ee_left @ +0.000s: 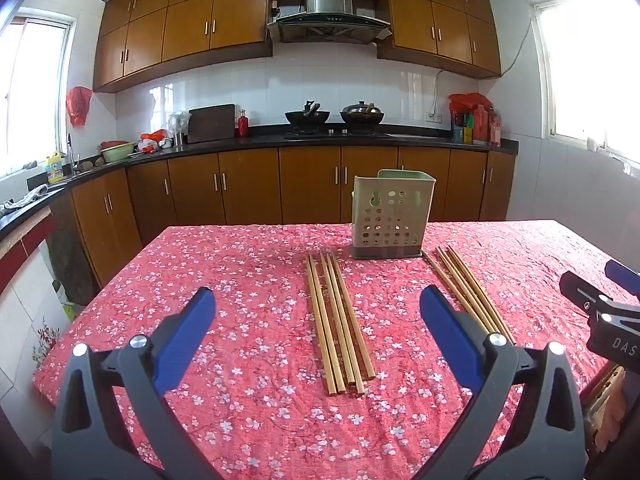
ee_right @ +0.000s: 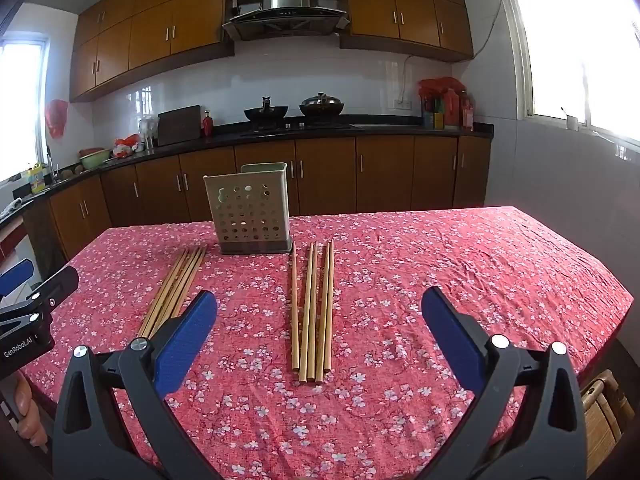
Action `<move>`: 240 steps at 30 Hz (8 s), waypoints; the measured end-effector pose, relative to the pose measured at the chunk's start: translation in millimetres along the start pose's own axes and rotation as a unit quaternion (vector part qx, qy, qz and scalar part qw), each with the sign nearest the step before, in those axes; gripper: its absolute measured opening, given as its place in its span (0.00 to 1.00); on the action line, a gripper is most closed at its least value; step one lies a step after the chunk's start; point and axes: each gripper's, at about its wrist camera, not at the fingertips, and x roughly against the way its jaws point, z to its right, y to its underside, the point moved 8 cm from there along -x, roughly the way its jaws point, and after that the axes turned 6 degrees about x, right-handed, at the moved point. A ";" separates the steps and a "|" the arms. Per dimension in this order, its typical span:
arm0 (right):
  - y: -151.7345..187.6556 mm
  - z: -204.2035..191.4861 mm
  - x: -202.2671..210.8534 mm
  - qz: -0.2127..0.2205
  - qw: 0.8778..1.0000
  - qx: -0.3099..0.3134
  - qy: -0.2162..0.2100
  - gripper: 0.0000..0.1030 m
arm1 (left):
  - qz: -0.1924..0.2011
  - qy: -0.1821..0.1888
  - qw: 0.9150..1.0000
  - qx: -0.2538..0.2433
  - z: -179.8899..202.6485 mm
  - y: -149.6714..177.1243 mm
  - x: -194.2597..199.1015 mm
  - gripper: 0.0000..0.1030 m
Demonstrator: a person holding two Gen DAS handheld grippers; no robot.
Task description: Organize utensils
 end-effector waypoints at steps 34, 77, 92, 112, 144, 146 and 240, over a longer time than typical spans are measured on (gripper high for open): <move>0.0 0.5 0.5 0.001 1.000 0.000 0.000 0.98 | 0.001 0.000 1.000 0.000 -0.3 -0.2 0.1 0.96; 1.5 1.3 0.3 0.000 1.000 0.000 0.000 0.98 | 0.001 0.000 1.000 0.001 -0.3 -0.2 0.1 0.96; 2.7 3.1 -0.7 -0.004 1.000 -0.001 0.000 0.98 | -0.002 -0.003 1.000 0.000 0.5 1.8 -0.1 0.96; 41.7 33.0 -141.3 -0.229 0.971 -0.063 -0.038 0.43 | -0.151 -0.079 0.984 0.045 -73.0 28.8 -94.1 0.96; 55.7 35.3 -166.2 -0.257 0.966 -0.023 -0.021 0.09 | -0.271 0.028 0.962 0.026 -20.4 70.9 -149.6 0.22; 55.5 35.4 -166.2 -0.256 0.966 -0.023 -0.021 0.09 | -0.273 0.026 0.961 0.023 -19.3 72.3 -150.0 0.20; -201.7 4.1 -169.0 0.062 0.991 -0.062 -0.099 0.07 | 0.054 0.094 0.992 0.067 56.8 -234.9 -180.7 0.07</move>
